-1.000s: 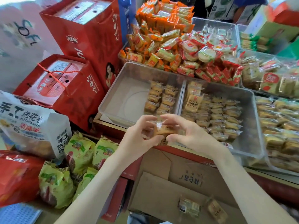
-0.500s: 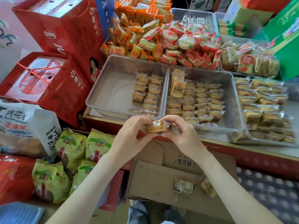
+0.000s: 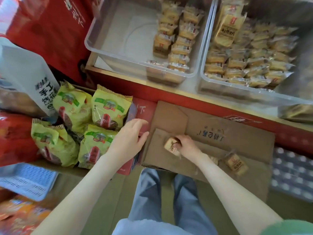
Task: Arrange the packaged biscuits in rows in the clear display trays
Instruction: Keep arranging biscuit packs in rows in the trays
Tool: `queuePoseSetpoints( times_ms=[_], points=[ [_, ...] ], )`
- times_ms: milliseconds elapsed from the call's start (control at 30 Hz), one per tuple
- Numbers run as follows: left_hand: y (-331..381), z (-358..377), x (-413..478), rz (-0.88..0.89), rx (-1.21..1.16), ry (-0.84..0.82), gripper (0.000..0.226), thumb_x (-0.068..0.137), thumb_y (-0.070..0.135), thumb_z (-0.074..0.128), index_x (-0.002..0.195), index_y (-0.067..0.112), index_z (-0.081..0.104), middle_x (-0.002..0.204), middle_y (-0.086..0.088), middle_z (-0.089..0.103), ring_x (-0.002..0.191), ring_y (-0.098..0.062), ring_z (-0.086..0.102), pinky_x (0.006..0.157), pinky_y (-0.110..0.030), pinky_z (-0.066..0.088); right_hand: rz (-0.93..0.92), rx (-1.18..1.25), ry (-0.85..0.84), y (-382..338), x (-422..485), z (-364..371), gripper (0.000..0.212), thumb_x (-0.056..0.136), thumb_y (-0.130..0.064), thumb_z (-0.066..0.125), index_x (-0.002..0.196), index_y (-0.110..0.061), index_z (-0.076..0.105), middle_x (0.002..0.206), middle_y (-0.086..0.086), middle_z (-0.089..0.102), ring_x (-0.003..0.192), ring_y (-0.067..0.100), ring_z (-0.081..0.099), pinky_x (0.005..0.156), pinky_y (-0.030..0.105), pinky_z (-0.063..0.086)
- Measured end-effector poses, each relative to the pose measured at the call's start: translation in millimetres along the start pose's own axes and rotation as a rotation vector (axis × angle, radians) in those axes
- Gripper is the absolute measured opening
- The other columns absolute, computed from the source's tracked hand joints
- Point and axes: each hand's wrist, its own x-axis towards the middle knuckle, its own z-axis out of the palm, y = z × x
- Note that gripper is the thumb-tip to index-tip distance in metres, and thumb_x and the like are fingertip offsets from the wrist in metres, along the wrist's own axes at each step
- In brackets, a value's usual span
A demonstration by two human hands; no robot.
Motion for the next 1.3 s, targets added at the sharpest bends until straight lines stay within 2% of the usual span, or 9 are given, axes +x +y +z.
queuePoseSetpoints(
  times_ms=[133, 300, 400, 600, 733, 900, 1133, 1233, 1300],
  points=[
    [-5, -13, 8, 0.082, -0.02, 0.117, 0.022, 0.095, 0.011, 0.056, 0.116, 0.006, 0.061, 0.113, -0.008, 0.063, 0.106, -0.022, 0.058, 0.088, -0.023, 0.045, -0.197, -0.176, 0.181, -32, -12, -13, 0.046, 0.1, -0.023, 0.049, 0.144, -0.01, 0.041, 0.14, 0.009, 0.048, 0.132, 0.027, 0.037, 0.111, 0.039, 0.032],
    [-2, -61, 63, 0.208, -0.025, 0.505, 0.027, 0.092, 0.009, 0.051, 0.112, -0.003, 0.063, 0.112, -0.015, 0.063, 0.106, -0.024, 0.053, 0.098, -0.028, 0.04, -0.868, -0.091, 0.824, -116, -36, -96, 0.026, 0.095, -0.007, 0.052, 0.118, 0.001, 0.063, 0.105, 0.009, 0.066, 0.101, 0.02, 0.055, 0.095, 0.024, 0.045],
    [-14, -86, 103, 0.155, 0.092, 0.561, 0.036, 0.093, 0.022, 0.053, 0.121, -0.001, 0.057, 0.125, -0.02, 0.058, 0.115, -0.033, 0.051, 0.104, -0.038, 0.034, -0.956, -0.261, 1.032, -154, -17, -154, 0.027, 0.093, -0.002, 0.054, 0.118, 0.005, 0.061, 0.1, 0.014, 0.066, 0.097, 0.024, 0.055, 0.094, 0.03, 0.047],
    [-41, -106, 157, 0.074, 0.331, 0.23, 0.071, 0.097, 0.065, 0.018, 0.148, 0.015, 0.025, 0.158, -0.019, 0.018, 0.146, -0.029, 0.007, 0.116, -0.044, -0.011, -0.413, -0.689, 0.213, -178, 62, -218, 0.05, 0.1, -0.032, 0.05, 0.147, -0.022, 0.038, 0.137, 0.006, 0.052, 0.124, 0.026, 0.043, 0.103, 0.038, 0.03],
    [-46, -108, 151, 0.12, 0.346, 0.141, 0.079, 0.096, 0.07, 0.008, 0.149, 0.019, 0.034, 0.161, -0.009, 0.007, 0.148, -0.025, -0.002, 0.116, -0.042, -0.016, -0.373, -0.915, 0.188, -195, 82, -210, 0.043, 0.095, -0.043, 0.046, 0.133, -0.023, 0.051, 0.124, 0.0, 0.062, 0.117, 0.022, 0.046, 0.097, 0.038, 0.026],
    [-43, -118, 152, 0.048, 0.271, 0.019, 0.088, 0.082, 0.076, -0.004, 0.156, 0.03, 0.011, 0.162, 0.004, -0.017, 0.142, -0.01, -0.033, 0.114, -0.04, -0.025, -0.373, -0.5, 0.283, -199, 73, -209, 0.022, 0.09, -0.036, 0.056, 0.107, -0.023, 0.055, 0.106, -0.001, 0.064, 0.103, 0.022, 0.056, 0.091, 0.032, 0.034],
    [-17, -135, 150, -0.099, -0.085, 0.043, 0.063, 0.098, 0.06, 0.028, 0.151, 0.025, 0.032, 0.157, 0.002, 0.031, 0.149, -0.012, 0.012, 0.119, -0.032, 0.001, -0.347, 0.273, 0.31, -193, 11, -234, 0.031, 0.093, -0.024, 0.058, 0.123, -0.032, 0.053, 0.111, -0.013, 0.058, 0.103, 0.007, 0.058, 0.083, 0.022, 0.051],
    [19, -148, 139, -0.179, -0.605, 0.104, 0.036, 0.102, 0.028, 0.05, 0.136, 0.02, 0.052, 0.126, 0.009, 0.06, 0.109, 0.005, 0.056, 0.095, -0.01, 0.04, -0.427, 0.46, 0.317, -189, -26, -246, 0.03, 0.094, -0.019, 0.058, 0.122, -0.029, 0.054, 0.115, -0.008, 0.062, 0.105, 0.006, 0.062, 0.083, 0.022, 0.055],
    [42, -157, 130, -0.203, -0.862, 0.153, 0.023, 0.1, 0.014, 0.053, 0.12, 0.013, 0.064, 0.11, 0.001, 0.071, 0.092, -0.005, 0.068, 0.087, -0.021, 0.054, -0.48, 0.572, 0.322, -187, -55, -251, 0.028, 0.095, -0.015, 0.058, 0.122, -0.026, 0.056, 0.112, -0.006, 0.066, 0.102, 0.004, 0.064, 0.084, 0.023, 0.055]
  ],
)
